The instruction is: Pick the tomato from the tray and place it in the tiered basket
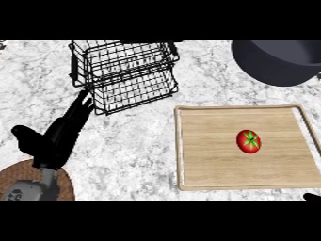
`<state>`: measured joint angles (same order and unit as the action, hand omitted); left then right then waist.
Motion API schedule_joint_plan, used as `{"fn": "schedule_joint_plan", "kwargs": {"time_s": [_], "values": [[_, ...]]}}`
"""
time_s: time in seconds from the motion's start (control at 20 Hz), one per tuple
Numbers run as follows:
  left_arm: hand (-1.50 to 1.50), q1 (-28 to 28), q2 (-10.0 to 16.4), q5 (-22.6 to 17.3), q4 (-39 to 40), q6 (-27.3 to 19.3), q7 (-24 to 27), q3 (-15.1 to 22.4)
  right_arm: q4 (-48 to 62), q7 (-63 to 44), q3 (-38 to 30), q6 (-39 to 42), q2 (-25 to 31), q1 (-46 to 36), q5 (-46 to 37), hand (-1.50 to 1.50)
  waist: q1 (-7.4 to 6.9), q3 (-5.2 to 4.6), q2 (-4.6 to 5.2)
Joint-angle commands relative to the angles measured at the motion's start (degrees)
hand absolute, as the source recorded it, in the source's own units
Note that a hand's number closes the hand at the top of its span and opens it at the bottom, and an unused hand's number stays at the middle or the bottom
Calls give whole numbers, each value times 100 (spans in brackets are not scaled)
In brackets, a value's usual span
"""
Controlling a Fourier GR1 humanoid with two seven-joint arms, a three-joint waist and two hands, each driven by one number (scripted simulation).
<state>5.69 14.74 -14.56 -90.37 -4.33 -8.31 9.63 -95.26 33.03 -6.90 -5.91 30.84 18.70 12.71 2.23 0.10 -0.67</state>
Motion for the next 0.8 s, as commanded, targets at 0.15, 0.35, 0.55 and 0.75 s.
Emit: {"fn": "schedule_joint_plan", "kwargs": {"time_s": [0.15, 0.35, 0.55, 0.75], "values": [[0, 42, -28, -2, 229, 17, -274, 48, -1457, -1971, 21, -1122, 770, 908, -1485, -150, -28, -60, 75], [0, 166, 39, -18, 147, 6, -468, -23, -2909, -3616, 147, -1088, 1089, 1337, -1857, -150, -66, -54, 70], [0, 352, -64, -73, 456, 181, -289, -92, -3837, -4913, 731, -1098, 909, 1382, -2530, -150, -143, -28, 78], [0, 372, -188, 163, 355, 39, -405, 115, -4054, -6438, 1609, -1211, 718, 679, -3677, -150, -277, -26, 99]]}}
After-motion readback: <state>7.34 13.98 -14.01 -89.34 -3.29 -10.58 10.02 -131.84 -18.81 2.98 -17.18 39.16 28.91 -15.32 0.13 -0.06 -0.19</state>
